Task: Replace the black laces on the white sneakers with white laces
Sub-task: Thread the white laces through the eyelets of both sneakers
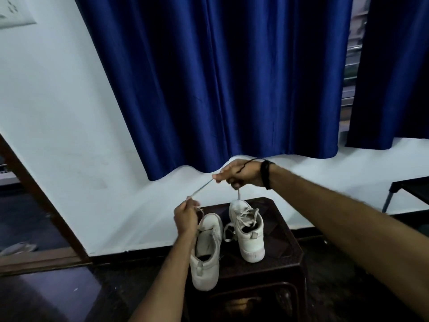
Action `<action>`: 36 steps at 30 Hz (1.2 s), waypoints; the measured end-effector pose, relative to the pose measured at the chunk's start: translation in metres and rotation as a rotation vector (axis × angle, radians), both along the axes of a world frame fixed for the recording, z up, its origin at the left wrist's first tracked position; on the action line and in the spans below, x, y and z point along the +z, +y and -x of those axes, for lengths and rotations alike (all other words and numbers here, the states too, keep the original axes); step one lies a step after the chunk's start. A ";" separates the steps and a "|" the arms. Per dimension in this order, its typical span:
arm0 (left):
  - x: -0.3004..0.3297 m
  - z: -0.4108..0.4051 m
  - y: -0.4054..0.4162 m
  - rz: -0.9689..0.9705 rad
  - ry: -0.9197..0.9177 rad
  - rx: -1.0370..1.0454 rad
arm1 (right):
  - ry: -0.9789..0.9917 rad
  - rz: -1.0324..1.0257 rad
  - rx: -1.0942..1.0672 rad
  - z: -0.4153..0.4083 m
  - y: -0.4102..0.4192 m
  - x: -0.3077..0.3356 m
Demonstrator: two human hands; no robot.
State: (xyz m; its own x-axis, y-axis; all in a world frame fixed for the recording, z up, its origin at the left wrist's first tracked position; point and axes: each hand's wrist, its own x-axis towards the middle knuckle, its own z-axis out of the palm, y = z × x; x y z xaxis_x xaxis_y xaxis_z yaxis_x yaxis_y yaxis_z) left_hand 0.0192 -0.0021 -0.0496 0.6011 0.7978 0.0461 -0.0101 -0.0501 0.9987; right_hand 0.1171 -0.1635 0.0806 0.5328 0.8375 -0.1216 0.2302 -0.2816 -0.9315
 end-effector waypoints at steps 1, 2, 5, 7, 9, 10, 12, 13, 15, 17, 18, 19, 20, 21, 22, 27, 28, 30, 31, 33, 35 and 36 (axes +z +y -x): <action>-0.001 0.005 0.005 0.040 0.037 0.077 | 0.039 -0.053 -0.019 -0.001 -0.006 0.006; -0.002 0.010 0.007 0.059 0.084 0.121 | 0.076 -0.109 -0.038 -0.003 -0.012 0.012; -0.002 0.020 0.007 -0.145 0.465 0.172 | 0.151 -0.226 -0.057 0.000 -0.019 0.025; 0.012 0.023 -0.004 -0.366 0.569 0.156 | 0.121 -0.213 -0.031 0.006 -0.016 0.027; 0.034 0.022 -0.016 -0.478 0.312 0.008 | 0.073 -0.169 -0.012 0.015 -0.008 0.027; 0.047 0.021 -0.022 -0.437 0.103 -0.148 | 0.044 -0.149 -0.004 0.019 -0.004 0.026; 0.078 0.025 -0.035 -0.210 -0.180 -0.522 | -0.019 -0.121 0.010 0.030 0.005 0.027; 0.089 0.025 -0.037 -0.118 -0.236 -0.629 | -0.044 -0.121 0.014 0.035 0.007 0.028; 0.108 0.028 -0.038 -0.157 -0.194 -0.639 | -0.039 -0.137 -0.003 0.038 0.007 0.030; 0.112 0.034 -0.027 -0.316 -0.136 -0.469 | -0.018 -0.131 -0.064 0.035 -0.004 0.033; 0.108 0.036 -0.019 -0.326 -0.144 -0.353 | -0.010 -0.120 -0.090 0.032 -0.012 0.033; 0.103 0.039 -0.008 -0.276 -0.150 -0.217 | 0.001 -0.110 -0.103 0.030 -0.021 0.032; 0.098 0.043 0.005 -0.204 -0.150 -0.071 | 0.010 -0.106 -0.109 0.028 -0.031 0.031; 0.092 0.047 0.017 -0.126 -0.119 0.066 | 0.017 -0.108 -0.110 0.026 -0.039 0.028; 0.085 0.051 0.027 -0.074 -0.027 0.183 | 0.025 -0.119 -0.109 0.026 -0.046 0.026; 0.071 0.068 -0.007 -0.457 0.219 0.458 | 0.125 -0.304 -0.068 0.034 -0.043 0.021; 0.074 0.068 -0.024 -0.525 0.028 0.373 | 0.141 -0.343 -0.069 0.038 -0.036 0.022; 0.076 0.059 -0.056 -0.527 -0.157 -0.059 | 0.142 -0.397 -0.067 0.046 -0.021 0.029; 0.078 0.055 -0.071 -0.521 -0.134 -0.279 | 0.128 -0.412 -0.059 0.050 -0.014 0.033; 0.078 0.044 -0.086 -0.473 -0.034 -0.540 | 0.077 -0.430 -0.035 0.060 -0.003 0.043; 0.073 0.041 -0.087 -0.362 -0.023 -0.608 | 0.009 -0.450 -0.040 0.065 0.003 0.053; 0.068 0.040 -0.082 -0.327 -0.018 -0.605 | -0.024 -0.473 -0.062 0.065 0.004 0.057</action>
